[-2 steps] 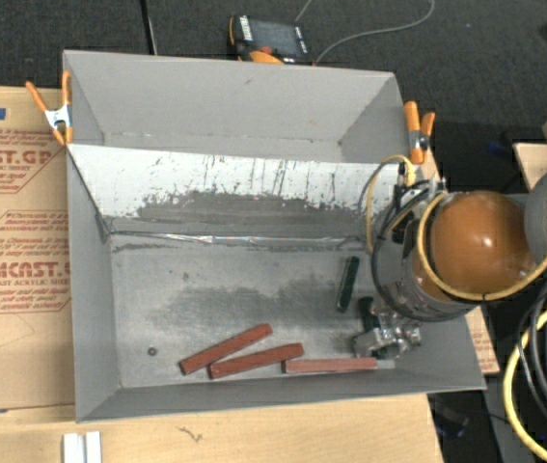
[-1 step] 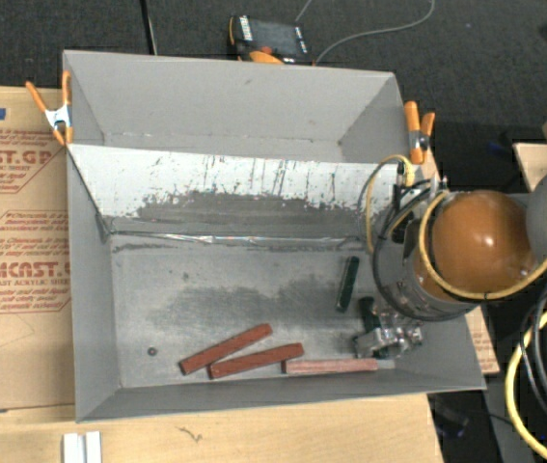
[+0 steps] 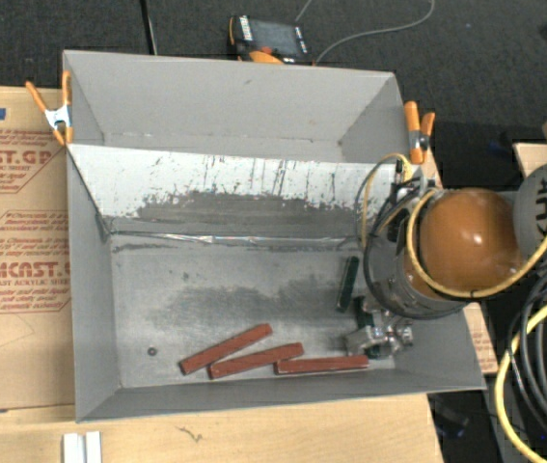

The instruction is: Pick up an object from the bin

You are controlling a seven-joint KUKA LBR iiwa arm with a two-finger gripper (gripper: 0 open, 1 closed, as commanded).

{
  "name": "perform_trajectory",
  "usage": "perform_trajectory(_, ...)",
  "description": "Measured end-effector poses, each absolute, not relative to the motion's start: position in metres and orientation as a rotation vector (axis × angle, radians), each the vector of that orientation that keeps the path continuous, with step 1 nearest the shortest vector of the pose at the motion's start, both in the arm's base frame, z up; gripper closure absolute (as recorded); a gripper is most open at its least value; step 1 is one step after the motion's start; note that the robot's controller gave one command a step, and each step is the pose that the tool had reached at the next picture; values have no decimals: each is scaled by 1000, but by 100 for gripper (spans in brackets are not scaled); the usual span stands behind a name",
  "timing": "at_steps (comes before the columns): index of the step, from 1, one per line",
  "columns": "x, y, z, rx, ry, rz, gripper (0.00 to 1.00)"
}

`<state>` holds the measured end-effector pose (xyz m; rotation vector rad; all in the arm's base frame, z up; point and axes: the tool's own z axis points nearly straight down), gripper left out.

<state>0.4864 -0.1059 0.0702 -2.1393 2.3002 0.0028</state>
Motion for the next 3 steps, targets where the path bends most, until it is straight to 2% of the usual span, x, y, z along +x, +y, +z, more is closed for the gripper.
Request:
perform_trajectory(1, 496, -86, 70, -2144, 2294, 2, 100)
perform_trajectory(2, 537, -63, 73, -2121, 2312, 2, 100)
perform_trajectory(3, 564, -48, 242, -2134, 2295, -8, 100)
